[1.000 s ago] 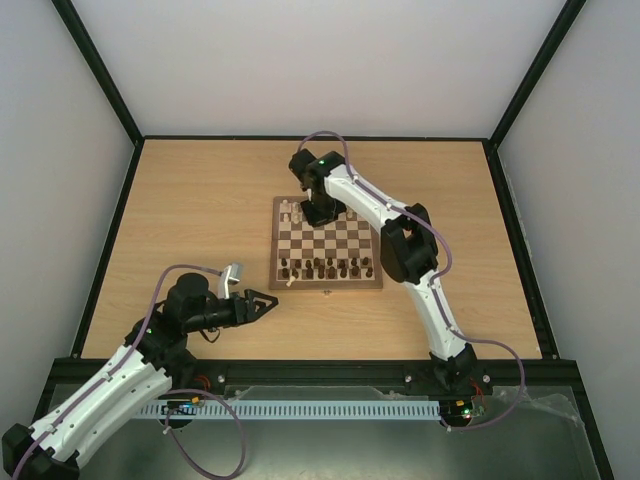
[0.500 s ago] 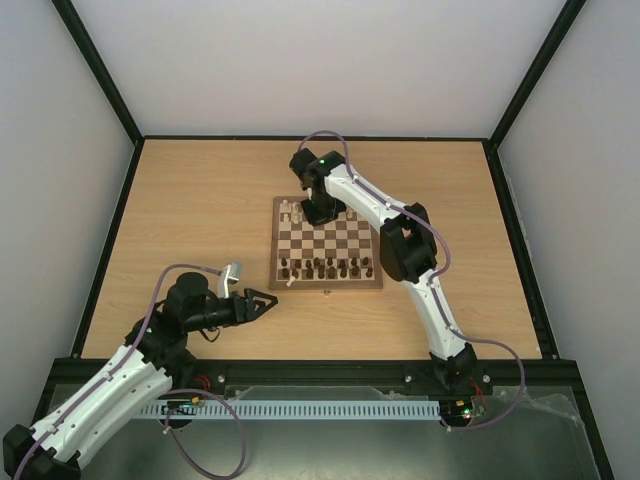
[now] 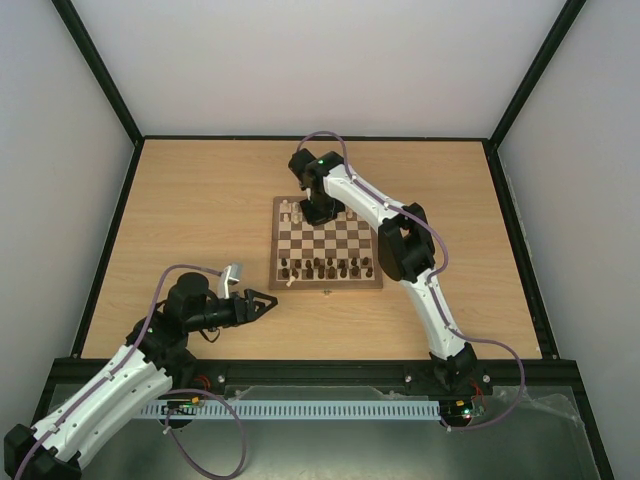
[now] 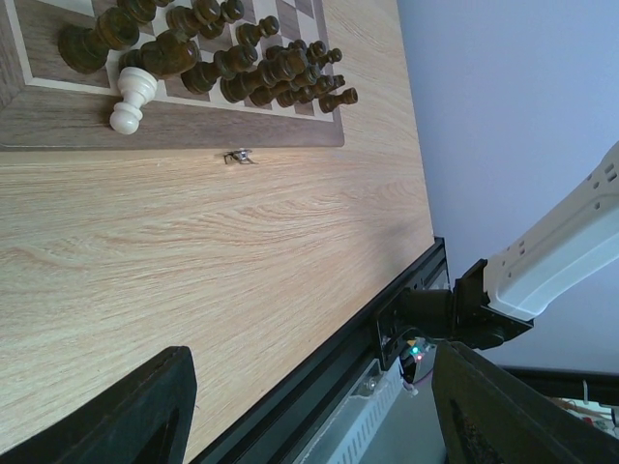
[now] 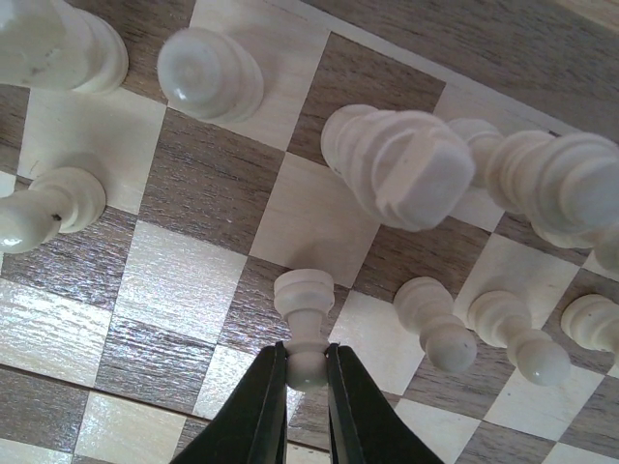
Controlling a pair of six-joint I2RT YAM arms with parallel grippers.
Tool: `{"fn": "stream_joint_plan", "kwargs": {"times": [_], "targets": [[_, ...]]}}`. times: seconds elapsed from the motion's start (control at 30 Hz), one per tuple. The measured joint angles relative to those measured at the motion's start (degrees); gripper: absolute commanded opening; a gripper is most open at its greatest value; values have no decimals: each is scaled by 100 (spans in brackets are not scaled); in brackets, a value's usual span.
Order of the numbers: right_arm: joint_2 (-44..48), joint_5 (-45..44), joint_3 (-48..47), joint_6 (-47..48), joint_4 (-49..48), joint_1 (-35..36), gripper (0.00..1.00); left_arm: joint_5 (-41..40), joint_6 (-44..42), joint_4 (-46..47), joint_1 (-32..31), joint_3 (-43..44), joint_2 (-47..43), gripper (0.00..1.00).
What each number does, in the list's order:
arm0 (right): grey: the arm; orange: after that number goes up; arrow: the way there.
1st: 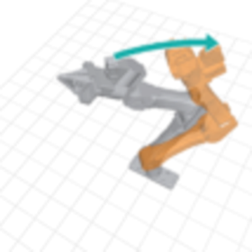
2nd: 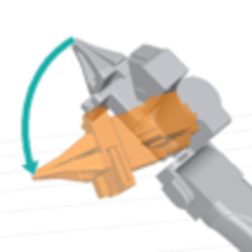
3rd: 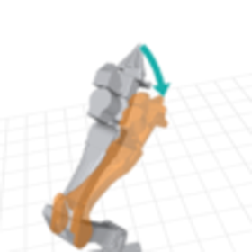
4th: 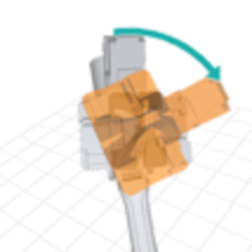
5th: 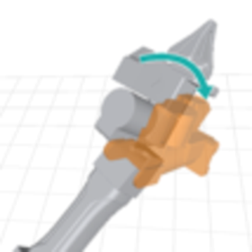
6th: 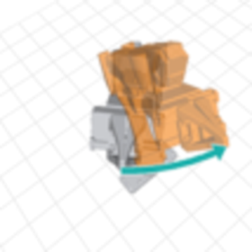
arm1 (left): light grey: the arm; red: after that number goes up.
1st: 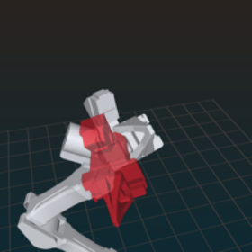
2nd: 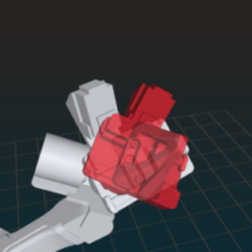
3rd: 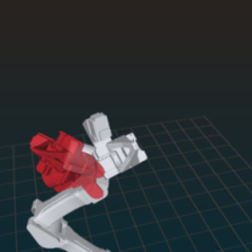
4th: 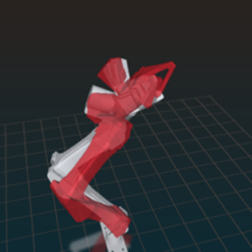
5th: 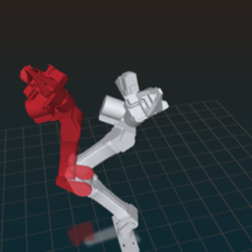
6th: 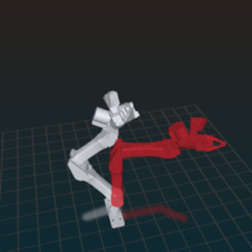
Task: Set up the chess pieces on the board
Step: Place the chess piece on the chessboard.
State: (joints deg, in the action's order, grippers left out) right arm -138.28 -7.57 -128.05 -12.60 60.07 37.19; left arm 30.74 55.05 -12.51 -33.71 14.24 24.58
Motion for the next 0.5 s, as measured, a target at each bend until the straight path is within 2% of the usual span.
{"fn": "stream_joint_plan", "kwargs": {"times": [0.23,0.5], "targets": [[-39,-7,-142,20,-4,0,17,31,-20,7,28,-7,11,70],[-63,-15,-186,26,-17,0,18,37,-24,11,63,-7,13,70]]}}
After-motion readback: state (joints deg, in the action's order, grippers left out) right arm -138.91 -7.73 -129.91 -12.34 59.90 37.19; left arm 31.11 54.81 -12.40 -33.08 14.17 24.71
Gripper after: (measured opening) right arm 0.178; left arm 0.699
